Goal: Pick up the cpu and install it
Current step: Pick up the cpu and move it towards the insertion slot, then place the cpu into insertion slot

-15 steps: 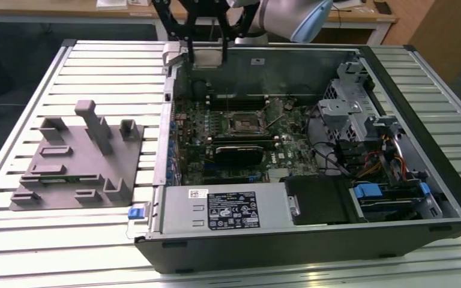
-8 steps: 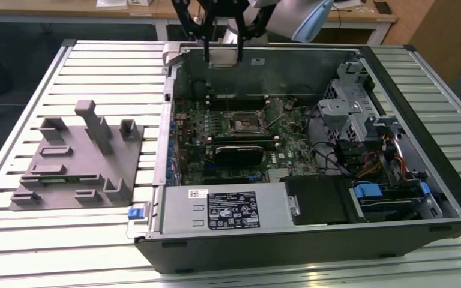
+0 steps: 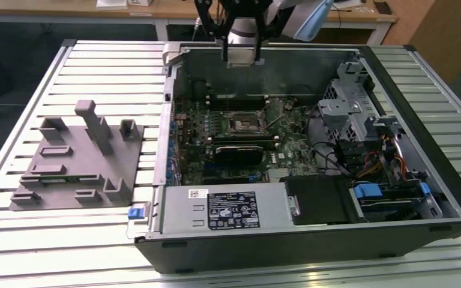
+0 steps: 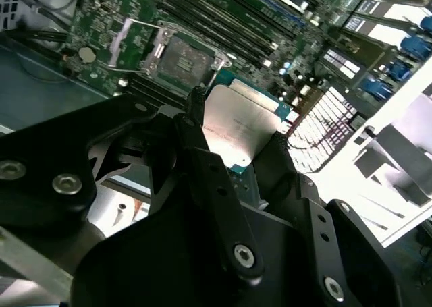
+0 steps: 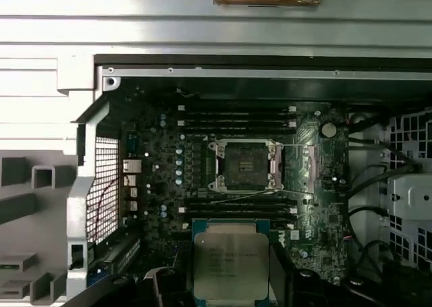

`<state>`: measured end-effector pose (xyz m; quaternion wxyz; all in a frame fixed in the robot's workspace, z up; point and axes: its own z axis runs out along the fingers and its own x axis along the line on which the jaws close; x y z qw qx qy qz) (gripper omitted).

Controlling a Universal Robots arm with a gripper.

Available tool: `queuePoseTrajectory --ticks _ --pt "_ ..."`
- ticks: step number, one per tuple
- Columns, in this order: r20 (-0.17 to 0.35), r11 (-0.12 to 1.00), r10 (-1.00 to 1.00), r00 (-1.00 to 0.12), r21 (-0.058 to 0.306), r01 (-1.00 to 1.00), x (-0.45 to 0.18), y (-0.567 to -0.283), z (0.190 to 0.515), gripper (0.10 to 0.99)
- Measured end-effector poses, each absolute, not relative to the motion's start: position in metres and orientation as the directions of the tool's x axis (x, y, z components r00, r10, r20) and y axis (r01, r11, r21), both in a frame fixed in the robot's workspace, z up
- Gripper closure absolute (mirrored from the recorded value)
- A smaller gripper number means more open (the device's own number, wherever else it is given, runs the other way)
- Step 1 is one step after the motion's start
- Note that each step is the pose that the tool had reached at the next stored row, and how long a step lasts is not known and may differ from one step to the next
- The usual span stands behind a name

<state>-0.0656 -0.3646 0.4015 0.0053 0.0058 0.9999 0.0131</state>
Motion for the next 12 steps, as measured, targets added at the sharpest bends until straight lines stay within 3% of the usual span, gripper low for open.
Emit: queuePoseTrajectory --ticks 12 --pt "-0.015 1.000 0.016 -1.000 0.024 0.015 -0.031 -0.364 0.401 0.549"
